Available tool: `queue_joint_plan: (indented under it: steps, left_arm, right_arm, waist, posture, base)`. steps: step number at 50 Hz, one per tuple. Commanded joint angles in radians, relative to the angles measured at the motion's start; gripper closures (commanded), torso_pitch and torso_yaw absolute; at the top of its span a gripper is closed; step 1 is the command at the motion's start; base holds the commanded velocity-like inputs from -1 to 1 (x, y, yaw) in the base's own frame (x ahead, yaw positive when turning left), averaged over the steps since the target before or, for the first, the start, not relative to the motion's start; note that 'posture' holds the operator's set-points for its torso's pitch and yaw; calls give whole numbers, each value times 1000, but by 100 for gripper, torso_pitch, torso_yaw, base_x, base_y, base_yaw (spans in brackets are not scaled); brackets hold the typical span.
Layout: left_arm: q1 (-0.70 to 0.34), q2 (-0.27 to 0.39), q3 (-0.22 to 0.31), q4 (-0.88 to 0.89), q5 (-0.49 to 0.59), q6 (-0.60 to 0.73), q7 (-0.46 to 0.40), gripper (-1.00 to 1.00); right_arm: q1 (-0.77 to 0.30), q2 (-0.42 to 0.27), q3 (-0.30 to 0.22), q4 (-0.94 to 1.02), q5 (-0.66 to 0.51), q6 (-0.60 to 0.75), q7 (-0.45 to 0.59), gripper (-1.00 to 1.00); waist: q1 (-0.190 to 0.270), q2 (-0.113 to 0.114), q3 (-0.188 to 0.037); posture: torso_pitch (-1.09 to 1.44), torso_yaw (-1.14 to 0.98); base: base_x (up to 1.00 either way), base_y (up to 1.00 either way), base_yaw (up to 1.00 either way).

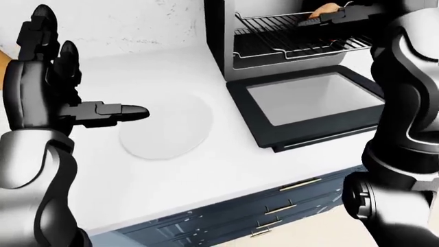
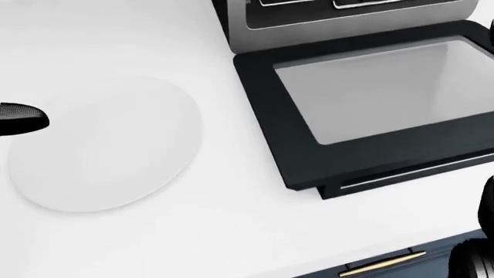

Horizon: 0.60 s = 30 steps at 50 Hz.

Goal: Pick the bread from the top rack and place it on the plate on the counter.

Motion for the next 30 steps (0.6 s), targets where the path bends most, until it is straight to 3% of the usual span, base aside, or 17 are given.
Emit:
queue_joint_plan:
  steps: [1,10,30]
  left_arm:
    - [-34,16,8,-20,2,-26,5,-100]
    - [-36,16,3,-11,4,-34,4,-100]
    - [-31,8,-3,-9,10,-40,2,-100]
  right_arm:
    - [-55,-22,-7,20,-41,-49,12,-100]
    - [-117,-51,-38,211,-106,-96,-1,-100]
    - [-90,-97,-41,397,-153,-181,17,-100]
  waist:
    - [-1,3,-28]
    - [0,4,-29]
    - [0,2,-27]
  posture:
    - [0,0]
    - [0,0]
    - [0,0]
  base:
    - [0,0,0]
    - [0,0,0]
    - [0,0,0]
